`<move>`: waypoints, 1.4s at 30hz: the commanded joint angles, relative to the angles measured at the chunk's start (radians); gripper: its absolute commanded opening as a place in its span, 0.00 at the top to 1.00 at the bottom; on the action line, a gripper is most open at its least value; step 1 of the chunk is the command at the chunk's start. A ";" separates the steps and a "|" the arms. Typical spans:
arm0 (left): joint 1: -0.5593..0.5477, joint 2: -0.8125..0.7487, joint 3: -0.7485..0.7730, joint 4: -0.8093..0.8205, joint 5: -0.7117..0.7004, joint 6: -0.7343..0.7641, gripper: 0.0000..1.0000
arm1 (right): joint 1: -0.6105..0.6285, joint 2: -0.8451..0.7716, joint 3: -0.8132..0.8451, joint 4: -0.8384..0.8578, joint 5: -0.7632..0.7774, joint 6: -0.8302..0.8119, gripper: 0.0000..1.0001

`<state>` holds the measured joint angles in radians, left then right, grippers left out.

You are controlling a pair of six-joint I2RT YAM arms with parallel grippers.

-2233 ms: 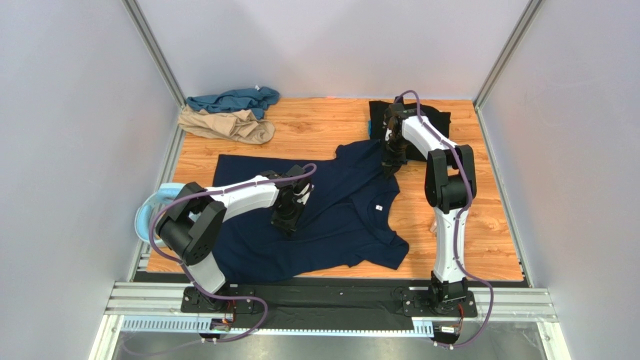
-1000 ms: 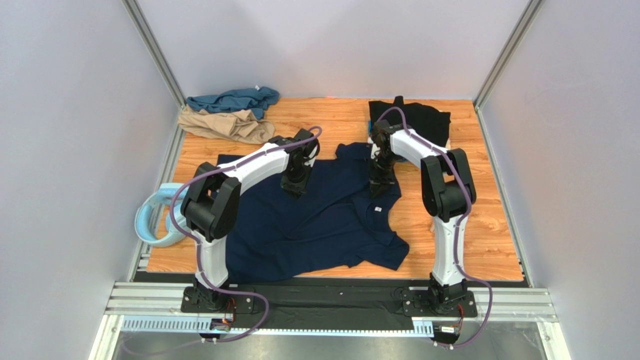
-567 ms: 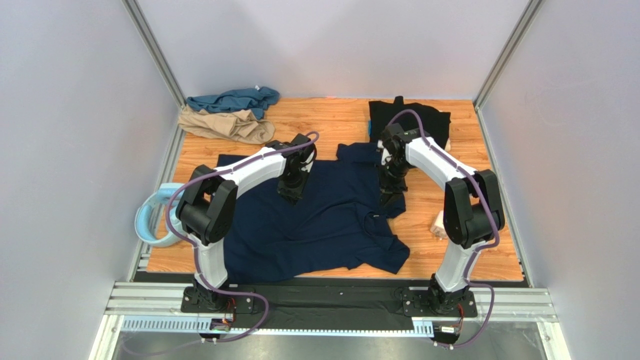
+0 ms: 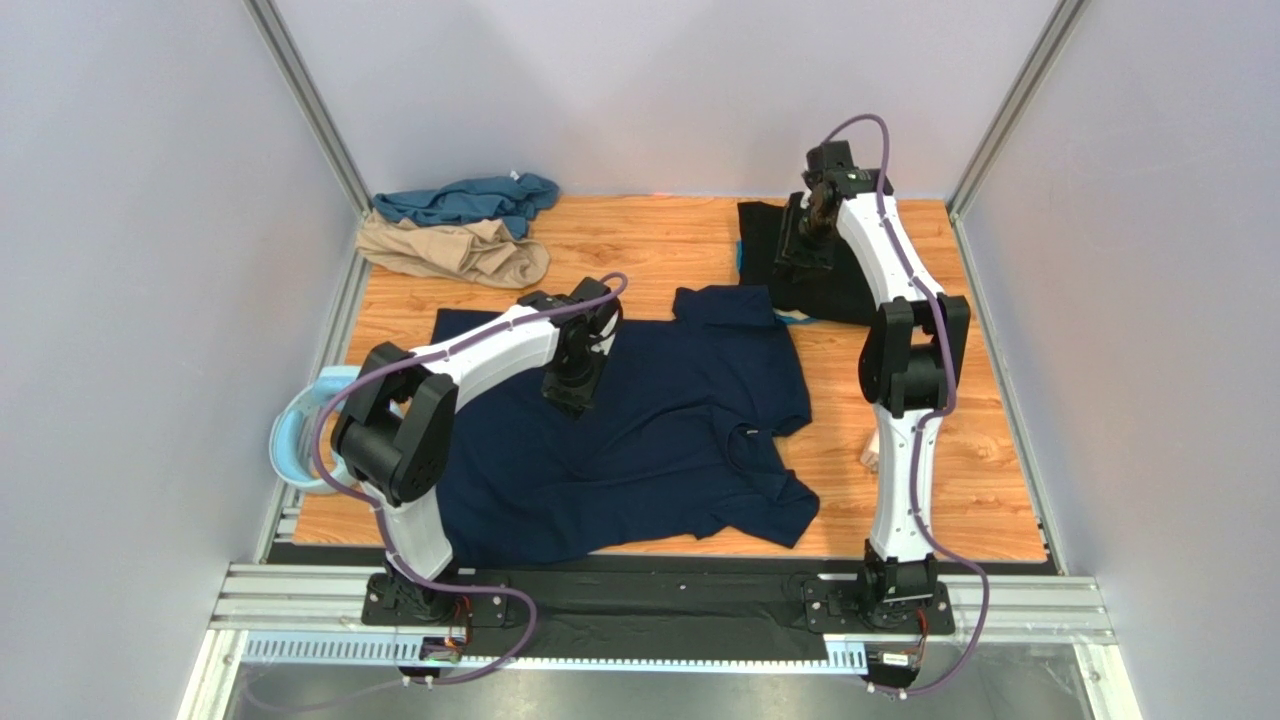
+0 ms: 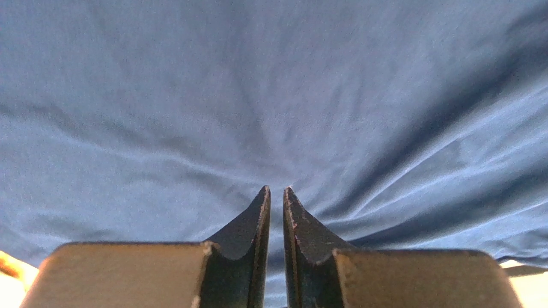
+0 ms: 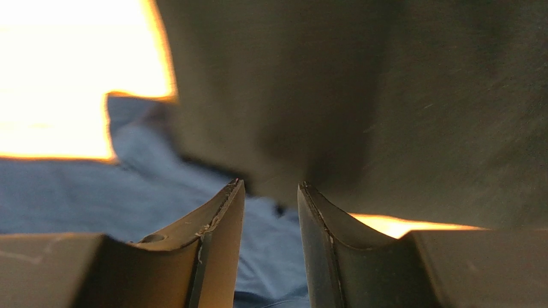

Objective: Fold and stack the t-shirts

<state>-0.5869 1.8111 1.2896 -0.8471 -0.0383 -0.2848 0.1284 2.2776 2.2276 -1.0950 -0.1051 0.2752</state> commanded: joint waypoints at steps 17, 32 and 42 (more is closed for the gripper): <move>0.010 -0.041 -0.038 0.010 0.008 0.010 0.82 | 0.000 -0.099 -0.221 0.109 -0.105 0.039 0.56; 0.009 -0.026 -0.039 0.005 0.015 0.016 0.82 | 0.011 -0.040 -0.151 0.107 -0.180 0.067 0.55; 0.009 -0.019 -0.050 0.003 0.015 0.015 0.83 | 0.057 0.008 -0.141 0.110 -0.223 0.070 0.53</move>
<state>-0.5808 1.7889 1.2369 -0.8452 -0.0303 -0.2852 0.1635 2.2543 2.0445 -1.0016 -0.2874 0.3302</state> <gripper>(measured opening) 0.176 0.461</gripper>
